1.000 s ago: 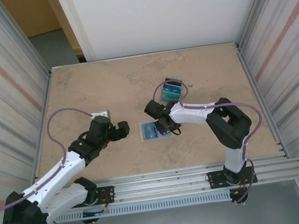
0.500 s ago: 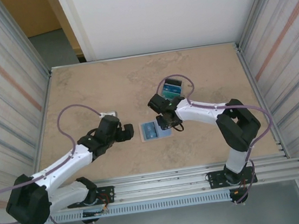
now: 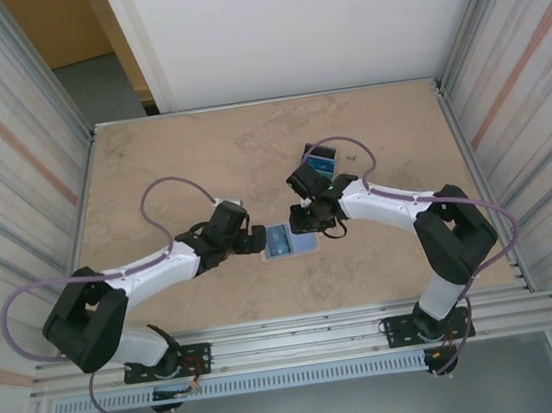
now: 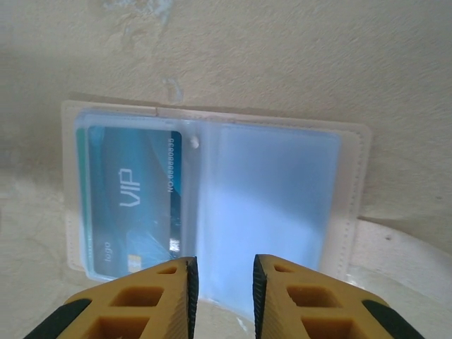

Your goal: Take the credit cards out of the card holder

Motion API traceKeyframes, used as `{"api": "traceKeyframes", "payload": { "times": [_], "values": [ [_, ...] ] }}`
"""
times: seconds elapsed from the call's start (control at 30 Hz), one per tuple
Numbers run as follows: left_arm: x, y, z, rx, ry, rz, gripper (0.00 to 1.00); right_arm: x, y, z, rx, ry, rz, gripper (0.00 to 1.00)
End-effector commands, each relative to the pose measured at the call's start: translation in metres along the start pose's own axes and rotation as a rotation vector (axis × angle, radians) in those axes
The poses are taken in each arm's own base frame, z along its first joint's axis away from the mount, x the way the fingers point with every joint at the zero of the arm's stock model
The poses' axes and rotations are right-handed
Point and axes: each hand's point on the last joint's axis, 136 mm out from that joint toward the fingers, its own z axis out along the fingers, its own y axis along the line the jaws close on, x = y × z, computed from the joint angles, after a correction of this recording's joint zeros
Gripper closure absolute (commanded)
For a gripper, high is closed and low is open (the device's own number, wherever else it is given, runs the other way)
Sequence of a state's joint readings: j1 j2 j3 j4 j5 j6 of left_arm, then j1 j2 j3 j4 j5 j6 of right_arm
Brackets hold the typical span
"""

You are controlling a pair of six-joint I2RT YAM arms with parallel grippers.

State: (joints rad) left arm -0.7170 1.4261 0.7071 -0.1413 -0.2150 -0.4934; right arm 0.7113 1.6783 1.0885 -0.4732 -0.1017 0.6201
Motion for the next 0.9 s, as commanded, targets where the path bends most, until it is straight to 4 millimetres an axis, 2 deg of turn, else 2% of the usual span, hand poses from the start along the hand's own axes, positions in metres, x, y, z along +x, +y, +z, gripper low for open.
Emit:
{"api": "traceKeyframes", "payload": {
  "times": [0.0, 0.3, 0.87],
  "values": [
    [-0.005, -0.009, 0.006, 0.019, -0.003, 0.020, 0.01, 0.002, 0.013, 0.007, -0.098, 0.035, 0.043, 0.72],
    [0.006, -0.007, 0.018, 0.005, 0.043, 0.032, 0.01, 0.006, 0.023, 0.020, -0.149, 0.083, 0.047, 0.73],
    [0.025, 0.002, 0.026, -0.057, 0.115, 0.071, 0.01, 0.014, 0.022, 0.044, -0.176, 0.146, 0.072, 0.73]
  ]
}}
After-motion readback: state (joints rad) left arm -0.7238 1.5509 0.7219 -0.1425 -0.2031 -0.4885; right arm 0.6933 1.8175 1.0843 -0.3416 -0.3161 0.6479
